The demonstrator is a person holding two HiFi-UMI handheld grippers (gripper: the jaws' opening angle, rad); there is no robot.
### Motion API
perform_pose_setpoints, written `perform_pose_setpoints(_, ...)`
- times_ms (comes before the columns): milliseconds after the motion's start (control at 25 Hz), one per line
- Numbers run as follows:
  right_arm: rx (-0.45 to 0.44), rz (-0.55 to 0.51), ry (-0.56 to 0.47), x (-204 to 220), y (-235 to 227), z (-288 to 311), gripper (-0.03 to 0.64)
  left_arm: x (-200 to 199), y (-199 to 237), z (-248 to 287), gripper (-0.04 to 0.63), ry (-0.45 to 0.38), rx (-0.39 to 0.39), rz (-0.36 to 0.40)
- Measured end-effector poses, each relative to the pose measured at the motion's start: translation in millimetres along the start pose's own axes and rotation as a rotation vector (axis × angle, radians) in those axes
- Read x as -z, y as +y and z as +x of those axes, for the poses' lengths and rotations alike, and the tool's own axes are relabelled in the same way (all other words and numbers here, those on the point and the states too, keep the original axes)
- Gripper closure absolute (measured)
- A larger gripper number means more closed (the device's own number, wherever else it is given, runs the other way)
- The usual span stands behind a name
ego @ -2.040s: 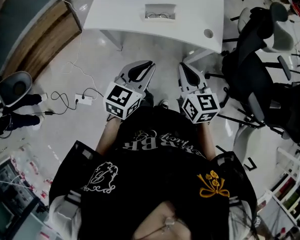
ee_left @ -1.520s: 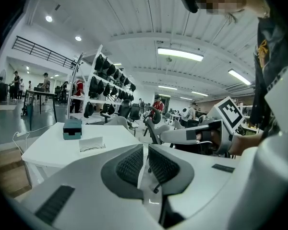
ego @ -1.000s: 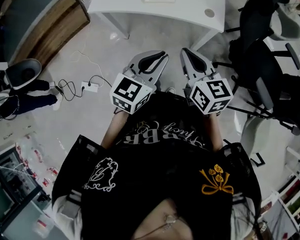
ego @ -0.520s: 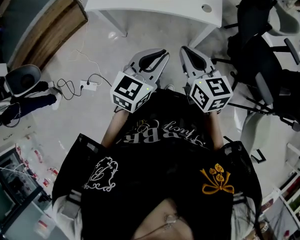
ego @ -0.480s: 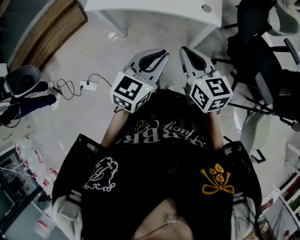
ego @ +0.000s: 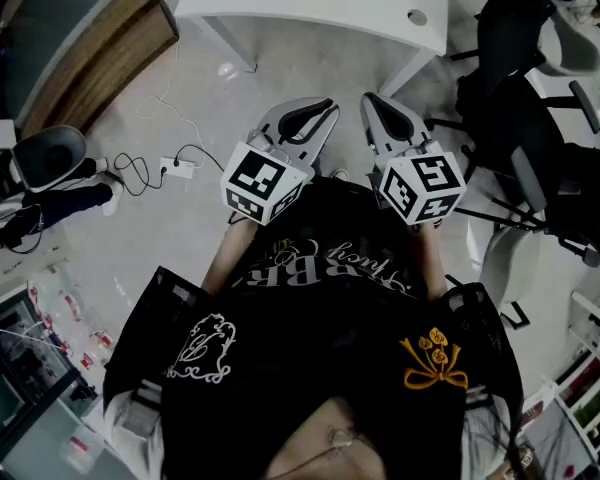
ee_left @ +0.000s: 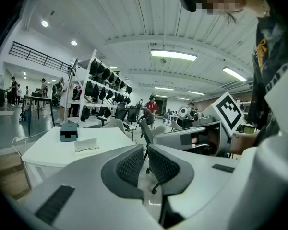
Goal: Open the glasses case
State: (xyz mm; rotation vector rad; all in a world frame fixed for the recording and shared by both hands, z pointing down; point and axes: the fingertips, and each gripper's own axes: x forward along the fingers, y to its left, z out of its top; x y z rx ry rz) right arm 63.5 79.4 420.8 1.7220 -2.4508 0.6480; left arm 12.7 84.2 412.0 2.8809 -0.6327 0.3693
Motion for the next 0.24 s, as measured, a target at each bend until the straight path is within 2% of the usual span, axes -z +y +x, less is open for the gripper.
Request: perform_pose_setpoints(240, 0.013, -0.025, -0.002, 1.3, 6.0, -4.8, 0.603, 1.0, -4.7, -7.7, 0.554, -0.003, 0.000, 0.004)
